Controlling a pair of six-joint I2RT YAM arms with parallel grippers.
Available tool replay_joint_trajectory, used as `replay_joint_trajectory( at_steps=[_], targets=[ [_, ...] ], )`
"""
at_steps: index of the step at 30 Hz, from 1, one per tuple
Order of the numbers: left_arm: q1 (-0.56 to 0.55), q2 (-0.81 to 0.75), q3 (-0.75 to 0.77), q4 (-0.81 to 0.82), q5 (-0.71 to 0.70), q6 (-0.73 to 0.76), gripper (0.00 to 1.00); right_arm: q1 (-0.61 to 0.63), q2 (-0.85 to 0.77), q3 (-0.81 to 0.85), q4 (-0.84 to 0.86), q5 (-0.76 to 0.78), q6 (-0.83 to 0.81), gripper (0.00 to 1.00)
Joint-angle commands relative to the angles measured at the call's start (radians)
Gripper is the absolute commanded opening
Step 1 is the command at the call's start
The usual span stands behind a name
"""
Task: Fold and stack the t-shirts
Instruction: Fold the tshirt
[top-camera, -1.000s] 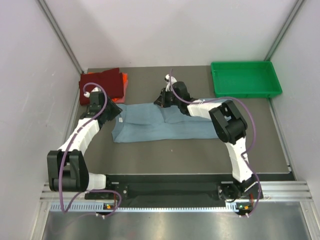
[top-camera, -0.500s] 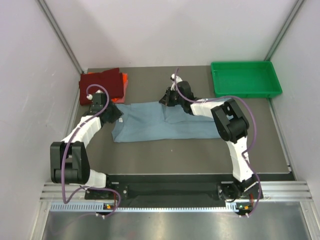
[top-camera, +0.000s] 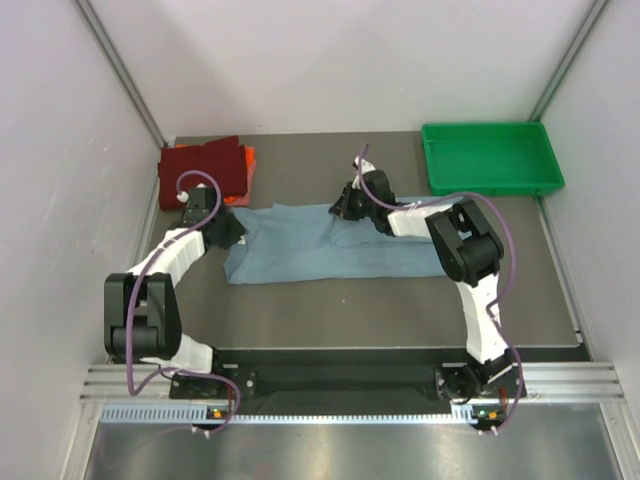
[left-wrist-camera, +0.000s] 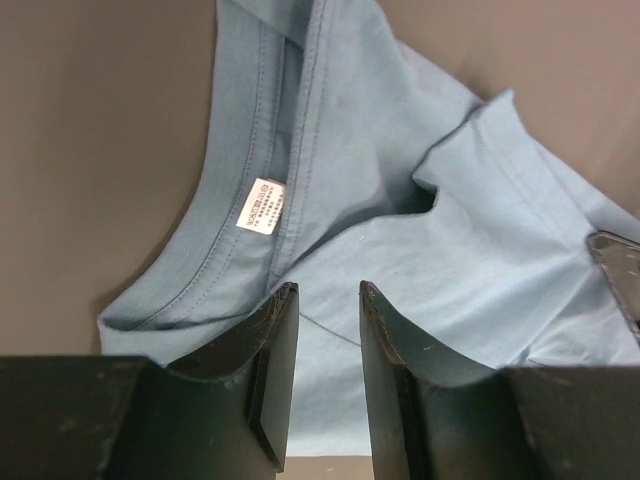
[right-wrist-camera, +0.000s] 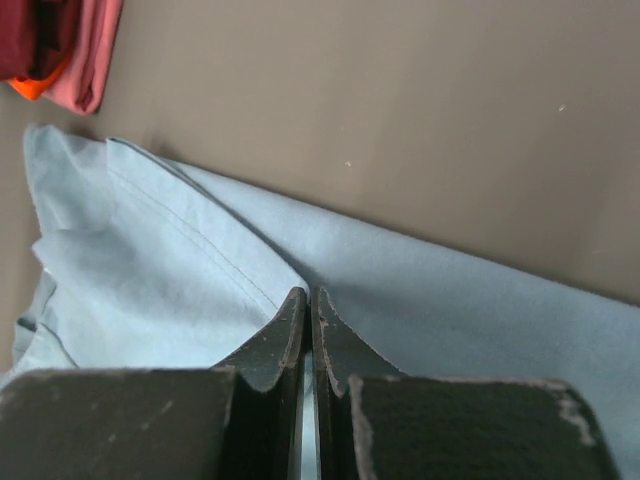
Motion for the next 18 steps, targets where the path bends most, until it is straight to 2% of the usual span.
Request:
replay_joint_trajectory(
  at_steps=[1,9,14,18],
  targets=[
    [0.005,0.009,0.027,0.004,0.006,-0.004,0.36,-0.014,-0.085,-0.009,0.085,0.031,0.016,0.0],
    [0.005,0.038,0.049,0.021,0.041,0.013,0.38,-0.014,-0.071,-0.008,0.096,0.011,0.037,0.0],
    [0.005,0.075,0.096,0.118,0.162,0.044,0.41,-0.016,-0.064,-0.009,0.102,0.004,0.051,0.0],
    [0.003,0.159,0.202,0.124,0.182,0.092,0.43,-0.014,-0.064,-0.02,0.105,0.002,0.054,0.0]
  ],
)
